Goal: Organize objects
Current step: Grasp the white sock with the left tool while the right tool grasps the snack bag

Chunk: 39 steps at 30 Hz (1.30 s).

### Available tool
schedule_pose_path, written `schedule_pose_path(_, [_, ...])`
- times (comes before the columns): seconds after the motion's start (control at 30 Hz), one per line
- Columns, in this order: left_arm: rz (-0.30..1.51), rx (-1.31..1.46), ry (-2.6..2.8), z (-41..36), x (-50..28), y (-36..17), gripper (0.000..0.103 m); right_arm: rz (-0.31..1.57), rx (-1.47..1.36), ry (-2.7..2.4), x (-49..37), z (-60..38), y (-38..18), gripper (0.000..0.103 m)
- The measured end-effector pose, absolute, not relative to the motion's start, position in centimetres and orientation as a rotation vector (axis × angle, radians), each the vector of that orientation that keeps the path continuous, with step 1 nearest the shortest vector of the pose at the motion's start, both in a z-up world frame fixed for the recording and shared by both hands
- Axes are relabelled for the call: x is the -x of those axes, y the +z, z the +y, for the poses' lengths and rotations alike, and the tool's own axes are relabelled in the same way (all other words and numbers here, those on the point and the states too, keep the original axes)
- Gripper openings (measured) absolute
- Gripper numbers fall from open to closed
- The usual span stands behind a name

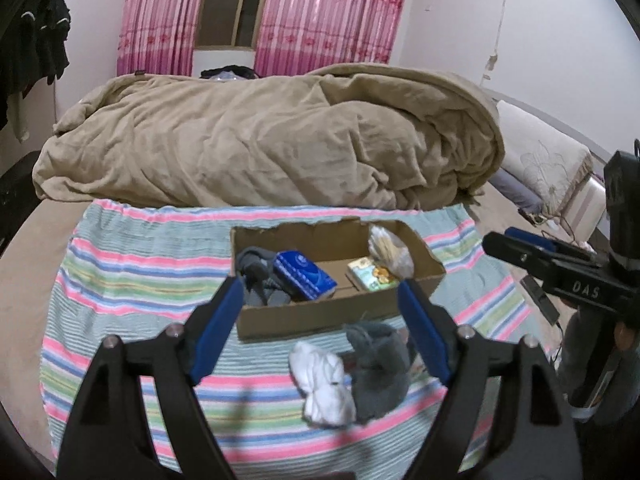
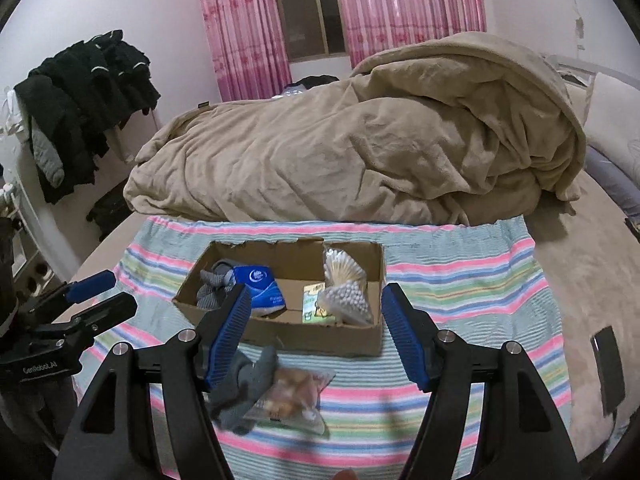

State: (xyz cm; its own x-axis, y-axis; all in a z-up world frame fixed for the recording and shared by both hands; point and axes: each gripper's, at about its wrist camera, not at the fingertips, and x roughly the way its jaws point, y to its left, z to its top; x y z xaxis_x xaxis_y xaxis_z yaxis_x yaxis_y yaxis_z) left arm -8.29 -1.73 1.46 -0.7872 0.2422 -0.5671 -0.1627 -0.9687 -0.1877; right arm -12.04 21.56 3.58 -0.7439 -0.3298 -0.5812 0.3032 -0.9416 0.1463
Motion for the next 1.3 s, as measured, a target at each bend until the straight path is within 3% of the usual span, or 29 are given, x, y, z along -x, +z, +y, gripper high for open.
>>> schedule_pose_path(0.33, [-0.285, 0.972, 2.728, -3.1, 6.5, -0.9, 0.082, -0.013, -0.962, -2.616, 10.0, 21.7, 1.1, 0.071])
schedule_pose_path(0.83, [-0.173, 1.177, 2.671, -1.6, 8.4, -7.1, 0.082, 0.069, -1.084, -2.563, 11.3, 20.3, -3.9, 0.071])
schedule_pose_path(1.3, [-0.094, 1.332, 2.602, 0.7, 10.5, -12.1, 0.082, 0.012, -1.264, -2.431, 13.0, 18.7, -8.7, 0.071])
